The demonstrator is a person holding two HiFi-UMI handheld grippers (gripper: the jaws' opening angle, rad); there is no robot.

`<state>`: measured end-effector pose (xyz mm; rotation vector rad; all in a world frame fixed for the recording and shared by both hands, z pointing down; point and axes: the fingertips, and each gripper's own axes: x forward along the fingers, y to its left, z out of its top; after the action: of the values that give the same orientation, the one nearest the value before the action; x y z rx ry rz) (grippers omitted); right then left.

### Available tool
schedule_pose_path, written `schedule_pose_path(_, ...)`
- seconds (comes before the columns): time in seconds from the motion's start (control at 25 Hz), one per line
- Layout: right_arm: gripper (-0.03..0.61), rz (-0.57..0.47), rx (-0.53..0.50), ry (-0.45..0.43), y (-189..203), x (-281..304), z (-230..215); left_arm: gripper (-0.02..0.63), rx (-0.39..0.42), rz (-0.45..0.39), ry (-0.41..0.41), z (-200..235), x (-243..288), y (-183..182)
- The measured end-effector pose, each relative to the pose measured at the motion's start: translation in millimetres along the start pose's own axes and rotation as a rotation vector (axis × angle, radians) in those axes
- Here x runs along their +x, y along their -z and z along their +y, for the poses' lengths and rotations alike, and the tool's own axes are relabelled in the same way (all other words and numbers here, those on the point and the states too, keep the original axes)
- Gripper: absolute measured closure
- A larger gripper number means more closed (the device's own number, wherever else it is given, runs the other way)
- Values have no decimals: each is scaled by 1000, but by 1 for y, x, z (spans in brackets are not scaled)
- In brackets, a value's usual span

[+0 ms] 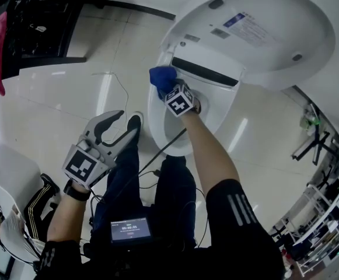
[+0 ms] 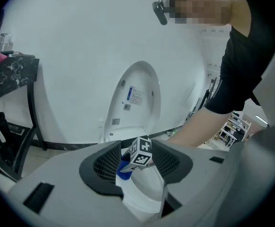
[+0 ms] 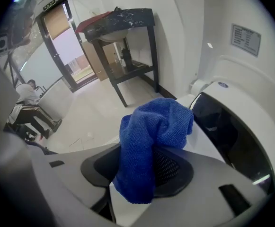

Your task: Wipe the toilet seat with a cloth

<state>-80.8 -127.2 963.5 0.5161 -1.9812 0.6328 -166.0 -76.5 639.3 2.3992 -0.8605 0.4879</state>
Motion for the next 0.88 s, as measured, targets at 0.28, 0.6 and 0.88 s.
schedule_pose_path(0.28,367,94,-117,-148,40,5,71,413,8,4,0,-4,-1,-3)
schedule_pose_path(0.6,368,216,-199,-297,104,3,135,413,23,6,13,-20,0,-4)
schedule_pose_path(0.88,370,114,-74,-274,92,-17,127,412,33,-4,15,-34,-4,-13)
